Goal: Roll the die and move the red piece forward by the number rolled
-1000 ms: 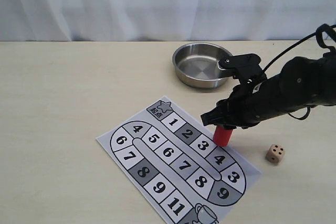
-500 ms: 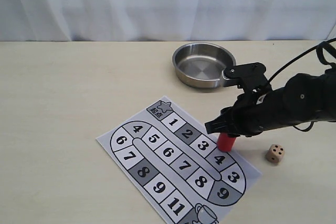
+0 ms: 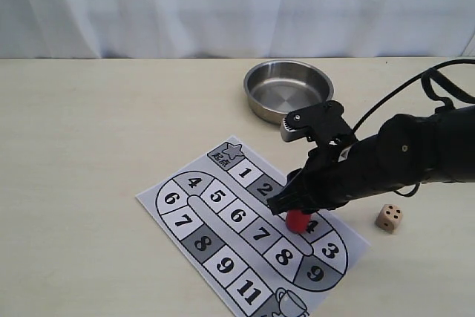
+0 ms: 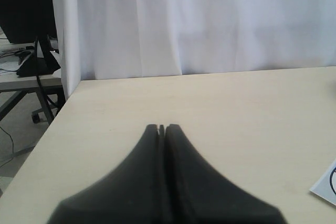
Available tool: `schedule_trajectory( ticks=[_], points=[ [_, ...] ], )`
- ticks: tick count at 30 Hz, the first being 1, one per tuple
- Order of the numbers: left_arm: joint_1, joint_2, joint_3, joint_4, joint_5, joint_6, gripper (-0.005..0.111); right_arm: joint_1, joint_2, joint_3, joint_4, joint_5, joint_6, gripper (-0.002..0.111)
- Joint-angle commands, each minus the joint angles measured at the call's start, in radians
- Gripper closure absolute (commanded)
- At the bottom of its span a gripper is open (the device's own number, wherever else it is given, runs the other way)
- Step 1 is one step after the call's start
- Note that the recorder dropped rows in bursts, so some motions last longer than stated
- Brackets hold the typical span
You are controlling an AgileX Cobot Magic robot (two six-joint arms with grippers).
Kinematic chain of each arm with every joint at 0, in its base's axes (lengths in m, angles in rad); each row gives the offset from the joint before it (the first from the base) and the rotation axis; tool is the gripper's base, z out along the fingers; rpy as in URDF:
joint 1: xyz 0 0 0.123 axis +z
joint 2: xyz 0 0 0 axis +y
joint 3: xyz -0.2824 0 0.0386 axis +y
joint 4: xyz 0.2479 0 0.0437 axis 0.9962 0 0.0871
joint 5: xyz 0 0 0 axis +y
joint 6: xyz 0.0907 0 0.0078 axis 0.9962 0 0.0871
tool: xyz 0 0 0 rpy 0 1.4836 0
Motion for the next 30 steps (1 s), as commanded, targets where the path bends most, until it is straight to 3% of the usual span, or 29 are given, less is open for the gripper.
schedule_trajectory(
  ticks=[1,4,13,21,25,30],
  points=[
    [-0.002,-0.003,-0.007,-0.007,-0.014,-0.006,0.107,0.001,0.000,0.006,-0.023,0.032,-0.022,0.104],
    [-0.002,-0.003,-0.007,-0.007,-0.014,-0.006,0.107,-0.001,0.000,0.006,-0.104,0.036,0.011,0.100],
    [-0.002,-0.003,-0.007,-0.007,-0.014,-0.006,0.107,-0.001,0.000,0.006,-0.109,0.016,0.031,0.073],
    [-0.002,-0.003,-0.007,-0.007,-0.014,-0.006,0.107,-0.001,0.000,-0.002,-0.109,0.009,0.029,0.035],
    [-0.002,-0.003,-0.007,-0.007,-0.009,-0.006,0.107,-0.001,-0.014,-0.039,-0.109,0.028,0.065,0.035],
    [-0.002,-0.003,-0.007,-0.007,-0.011,-0.006,0.107,-0.051,-0.047,-0.093,-0.109,0.101,0.170,0.049]
  ],
)
